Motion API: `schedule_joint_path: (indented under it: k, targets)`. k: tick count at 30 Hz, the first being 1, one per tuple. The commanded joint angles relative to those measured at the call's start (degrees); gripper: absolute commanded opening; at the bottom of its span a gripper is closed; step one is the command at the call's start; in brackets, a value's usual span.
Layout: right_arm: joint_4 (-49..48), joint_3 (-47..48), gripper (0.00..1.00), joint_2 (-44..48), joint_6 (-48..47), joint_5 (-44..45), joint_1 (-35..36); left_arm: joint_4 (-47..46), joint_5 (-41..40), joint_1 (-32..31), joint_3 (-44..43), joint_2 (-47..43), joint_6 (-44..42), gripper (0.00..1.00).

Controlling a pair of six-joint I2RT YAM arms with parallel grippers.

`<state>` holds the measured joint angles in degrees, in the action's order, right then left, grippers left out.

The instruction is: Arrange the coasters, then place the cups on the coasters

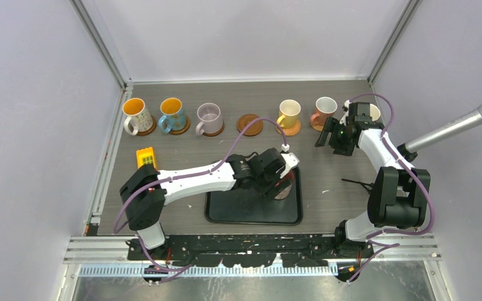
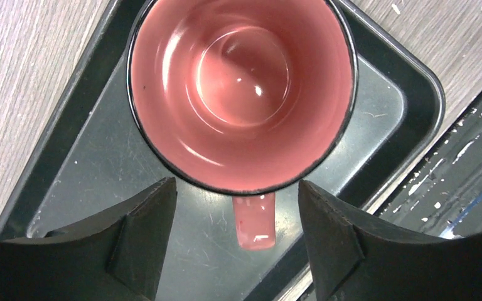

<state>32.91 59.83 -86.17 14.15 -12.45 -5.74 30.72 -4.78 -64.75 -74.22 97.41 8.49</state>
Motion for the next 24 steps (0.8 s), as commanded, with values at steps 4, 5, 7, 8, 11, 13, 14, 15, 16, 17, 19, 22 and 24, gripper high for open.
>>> schedule_joint_path:
  k: [4,5,7,8,11,13,14,15,16,17,19,22,24]
  targets:
    - [-1.7,0.16,0.78,1.68,0.95,-1.47,-0.15,-3.55,-2.82,0.87,-0.37,1.5,0.76,0.6]
    - [-1.73,0.11,0.78,1.77,0.92,-1.59,-0.15,-3.76,-2.96,1.05,-0.04,1.02,0.74,0.57]
    - [-1.68,0.03,0.78,1.92,0.96,-1.53,-0.15,-4.82,-2.73,1.28,1.18,-0.14,0.61,0.49]
    - [-1.7,0.08,0.77,2.01,1.04,-1.53,-0.15,-5.85,-2.13,1.52,2.15,-0.93,0.57,0.44]
    - [-1.05,0.39,0.77,2.26,1.14,-1.75,-0.15,-9.25,-1.16,2.12,5.2,-3.29,-0.1,0.22]
    - [0.05,0.9,0.77,2.68,1.06,-2.19,-0.17,-10.21,-1.2,2.52,6.66,-4.71,-0.87,0.11]
    - [0.66,1.29,0.77,2.88,1.01,-2.62,-0.15,-10.56,-1.24,2.74,7.19,-5.44,-1.23,0.05]
    - [1.28,1.64,0.77,3.17,0.95,-3.11,-0.15,-10.93,-1.4,3.04,7.69,-6.27,-1.67,0.01]
    - [1.95,2.04,0.76,3.56,0.77,-3.78,-0.17,-11.39,-1.53,3.3,8.17,-7.1,-2.1,0.0]
    - [2.66,2.38,0.76,3.88,0.63,-4.6,-0.15,-11.9,-1.55,3.56,8.73,-8.08,-2.54,0.0]
    - [3.55,2.92,0.75,4.64,0.53,-6.14,-0.08,-12.98,-1.37,4.1,9.75,-10.12,-3.54,0.0]
    - [4.38,3.26,0.74,5.73,0.14,-7.83,-0.06,-14.1,-1.04,5.25,10.87,-13.16,-3.83,0.0]
    - [4.76,3.36,0.74,6.33,-0.12,-8.18,0.02,-14.35,-0.64,6.67,11.04,-14.99,-3.83,0.0]
